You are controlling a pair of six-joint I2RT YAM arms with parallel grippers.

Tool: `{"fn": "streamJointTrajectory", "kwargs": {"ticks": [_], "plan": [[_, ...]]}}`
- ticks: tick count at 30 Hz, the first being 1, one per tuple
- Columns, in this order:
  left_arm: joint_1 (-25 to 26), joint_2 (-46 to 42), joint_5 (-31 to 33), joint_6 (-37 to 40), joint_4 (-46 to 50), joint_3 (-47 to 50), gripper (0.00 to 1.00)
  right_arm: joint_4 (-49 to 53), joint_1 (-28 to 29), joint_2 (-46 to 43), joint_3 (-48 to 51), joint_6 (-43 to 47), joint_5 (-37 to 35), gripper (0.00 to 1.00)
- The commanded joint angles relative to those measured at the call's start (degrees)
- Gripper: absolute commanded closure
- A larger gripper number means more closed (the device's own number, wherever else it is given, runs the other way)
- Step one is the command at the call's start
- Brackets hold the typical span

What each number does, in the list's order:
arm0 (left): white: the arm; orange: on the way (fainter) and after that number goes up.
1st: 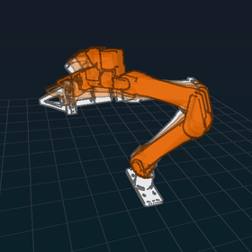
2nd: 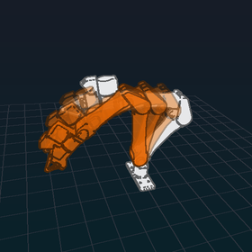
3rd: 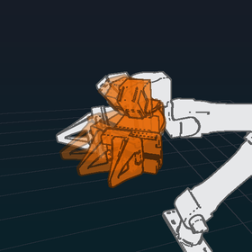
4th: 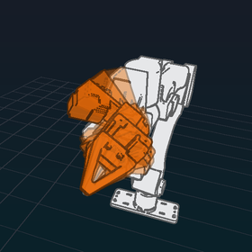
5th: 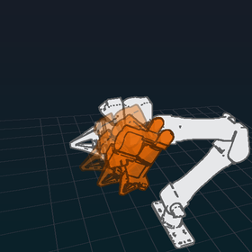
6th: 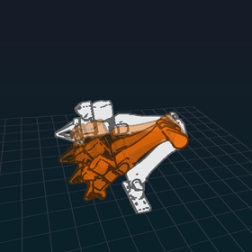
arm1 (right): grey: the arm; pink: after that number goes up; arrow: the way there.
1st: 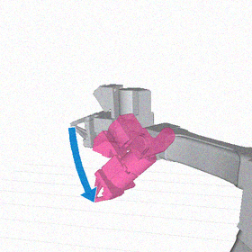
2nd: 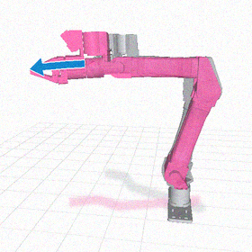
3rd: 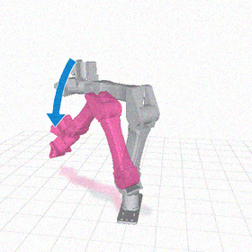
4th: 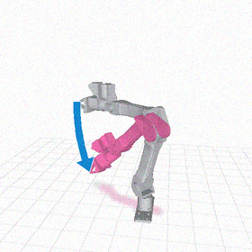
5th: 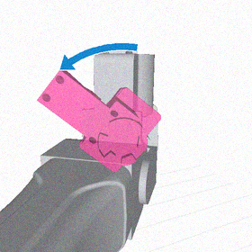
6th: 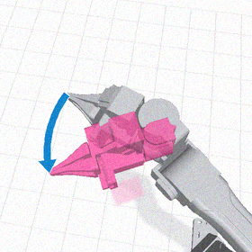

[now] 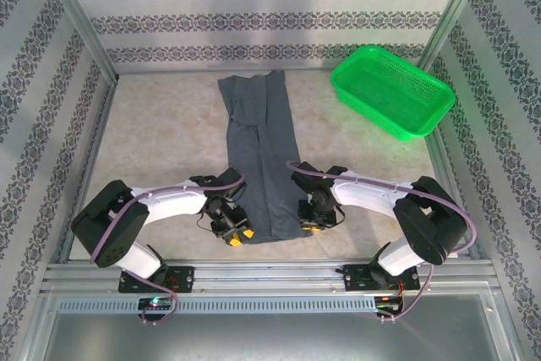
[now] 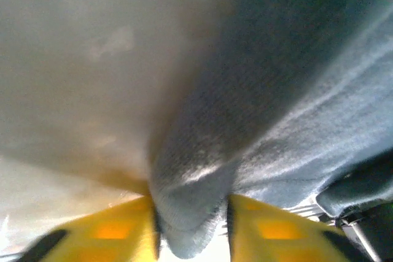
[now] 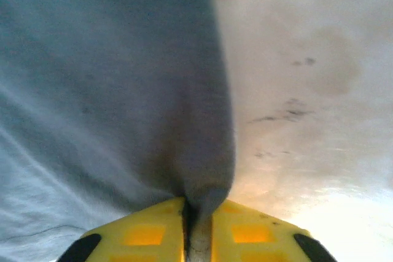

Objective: Fold and stack the t-shirts

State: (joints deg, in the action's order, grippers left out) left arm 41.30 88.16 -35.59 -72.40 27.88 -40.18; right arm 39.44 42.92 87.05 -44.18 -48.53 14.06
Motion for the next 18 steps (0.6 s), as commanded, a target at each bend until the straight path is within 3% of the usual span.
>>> {"fn": "streamJointTrajectory", "kwargs": {"ticks": [1, 2, 3, 11, 18], "plan": [[0.89, 1.37, 7.24, 0.23, -8.78, -1.91, 0.90, -2.33, 0.65, -1.35, 0.39, -1.49, 2.69, 0.93], [0.93, 0.51, 7.78, -0.04, -8.04, -0.96, 0.98, -2.27, 0.72, -1.91, 0.48, -1.80, 2.87, 0.98], [0.89, -0.68, 7.93, -0.32, -7.60, 0.07, 1.00, -2.02, 0.76, -2.36, 0.50, -2.09, 3.04, 1.00], [0.90, -14.88, 1.82, -6.57, -8.22, 11.51, 1.00, 1.20, 2.95, -8.06, 0.18, -5.50, 7.37, 1.00], [0.68, -19.52, 0.13, -8.82, -11.56, 12.22, 1.00, 3.33, 3.24, -8.59, -3.12, -6.69, 9.86, 1.00]]}}
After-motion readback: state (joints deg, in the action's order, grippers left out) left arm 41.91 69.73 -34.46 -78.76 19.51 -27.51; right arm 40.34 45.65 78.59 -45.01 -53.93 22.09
